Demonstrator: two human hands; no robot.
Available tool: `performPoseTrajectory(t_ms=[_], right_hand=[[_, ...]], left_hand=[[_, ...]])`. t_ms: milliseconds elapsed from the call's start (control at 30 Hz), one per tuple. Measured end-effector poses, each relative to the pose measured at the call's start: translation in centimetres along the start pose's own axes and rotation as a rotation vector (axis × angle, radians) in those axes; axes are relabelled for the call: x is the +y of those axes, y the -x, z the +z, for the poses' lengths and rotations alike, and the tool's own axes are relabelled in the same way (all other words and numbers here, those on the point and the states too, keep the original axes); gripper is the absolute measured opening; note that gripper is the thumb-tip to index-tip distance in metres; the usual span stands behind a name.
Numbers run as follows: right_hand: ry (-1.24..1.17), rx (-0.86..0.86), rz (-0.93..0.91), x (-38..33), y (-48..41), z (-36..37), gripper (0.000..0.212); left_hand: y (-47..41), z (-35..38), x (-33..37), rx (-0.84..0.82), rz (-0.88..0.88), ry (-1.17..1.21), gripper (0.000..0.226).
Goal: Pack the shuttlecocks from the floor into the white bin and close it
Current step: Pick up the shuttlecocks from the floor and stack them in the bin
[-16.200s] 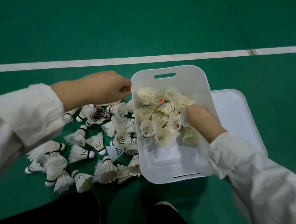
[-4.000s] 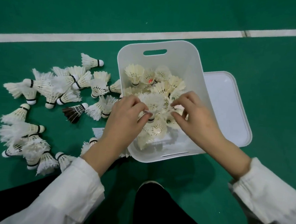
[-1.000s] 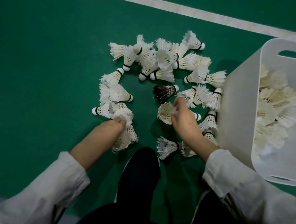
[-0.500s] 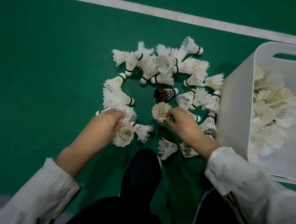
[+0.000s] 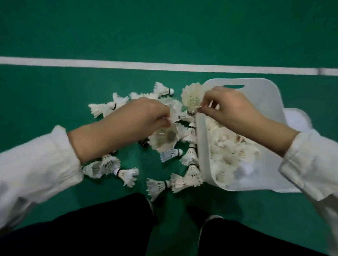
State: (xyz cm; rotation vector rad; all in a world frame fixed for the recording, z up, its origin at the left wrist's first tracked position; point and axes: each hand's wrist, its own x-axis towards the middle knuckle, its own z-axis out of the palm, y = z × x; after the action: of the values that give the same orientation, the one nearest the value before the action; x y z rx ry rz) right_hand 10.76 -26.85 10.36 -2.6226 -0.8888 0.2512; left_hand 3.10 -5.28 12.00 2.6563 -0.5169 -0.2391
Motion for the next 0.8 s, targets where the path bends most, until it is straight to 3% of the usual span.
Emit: performPoseTrajectory(t_ms=[167,333,600,800], right_hand=[[-0.033,-0.008,0.201,6.2,6.5,-1.0,0.015],[-0.065,-0.145,0.325,10.4,10.9,2.2,0.015],[0.073,-0.625,0.346,14.0,13.5,4.6,0.013],[0.034,-0.735,0.306,14.3,12.9,8.2,0.022]], left_hand=[[-5.3,0.6,4.5,-0.040,0.149,-0.037,0.014],[-10.0,4.1,7.4,0.040,0.082,0.006,0.019],[-12.5,10.2,10.3,0.161,-0.087,0.159,0.022],[-11.1,13.3,10.6,0.084,-0.138,0.194,0.024]])
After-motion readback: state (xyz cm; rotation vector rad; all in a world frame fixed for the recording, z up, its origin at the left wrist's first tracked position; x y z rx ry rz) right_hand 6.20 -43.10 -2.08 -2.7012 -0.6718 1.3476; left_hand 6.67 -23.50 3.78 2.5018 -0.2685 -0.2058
